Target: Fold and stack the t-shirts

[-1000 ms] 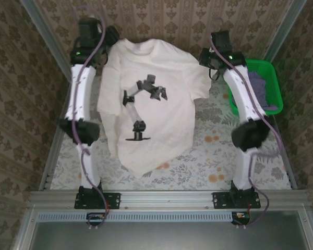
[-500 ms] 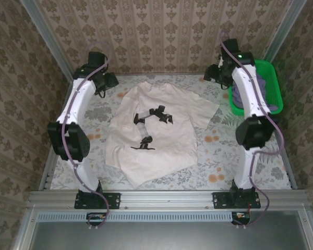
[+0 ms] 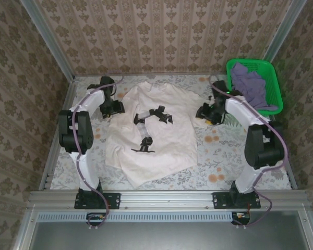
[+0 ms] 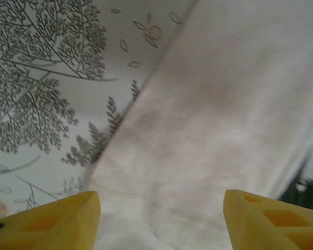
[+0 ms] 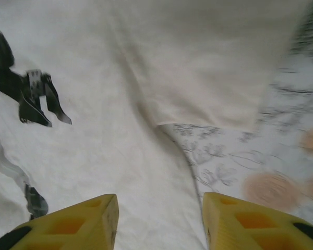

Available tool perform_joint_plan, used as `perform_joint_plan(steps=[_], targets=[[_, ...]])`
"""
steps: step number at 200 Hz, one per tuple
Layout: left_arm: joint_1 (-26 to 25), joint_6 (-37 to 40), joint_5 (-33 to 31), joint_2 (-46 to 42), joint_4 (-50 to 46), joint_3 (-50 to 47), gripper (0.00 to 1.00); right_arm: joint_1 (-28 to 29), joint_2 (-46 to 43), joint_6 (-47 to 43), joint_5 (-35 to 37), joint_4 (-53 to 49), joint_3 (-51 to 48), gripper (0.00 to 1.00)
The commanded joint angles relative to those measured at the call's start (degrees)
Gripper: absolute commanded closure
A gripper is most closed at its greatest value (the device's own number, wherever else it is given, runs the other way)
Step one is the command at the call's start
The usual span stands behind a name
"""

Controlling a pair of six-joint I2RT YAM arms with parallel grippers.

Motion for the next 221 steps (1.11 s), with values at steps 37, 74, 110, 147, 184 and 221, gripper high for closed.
perform_joint_plan(steps=[37, 74, 110, 147, 184, 221], targets=[[0.0, 1.4, -1.0, 7.3, -2.1, 5.5, 0.35, 2.4, 11.0, 4.1, 3.6, 6.0, 8.1, 0.58], [1.6, 0.3, -1.2, 8.3, -0.9, 5.8, 0.45, 2.4, 14.5, 3.0, 3.6, 5.3, 10.1, 0.59], [2.9, 0.3, 0.9, 9.6, -0.8, 5.7, 0.55, 2.3, 16.9, 2.5, 3.9, 5.0, 11.2, 0.6], [3.0, 0.3, 2.1, 10.6, -0.7, 6.2, 0.65, 2.3, 18.4, 2.5, 4.0, 4.9, 11.7, 0.62], [3.0, 0.2, 3.0, 10.8, -0.9, 6.8, 0.82, 2.1, 19.4, 2.3, 3.9, 4.8, 12.4, 0.63], [3.2, 0.6, 2.8, 9.4, -1.1, 7.4, 1.0, 1.8, 20.7, 2.1, 3.9, 4.2, 13.5, 0.64]])
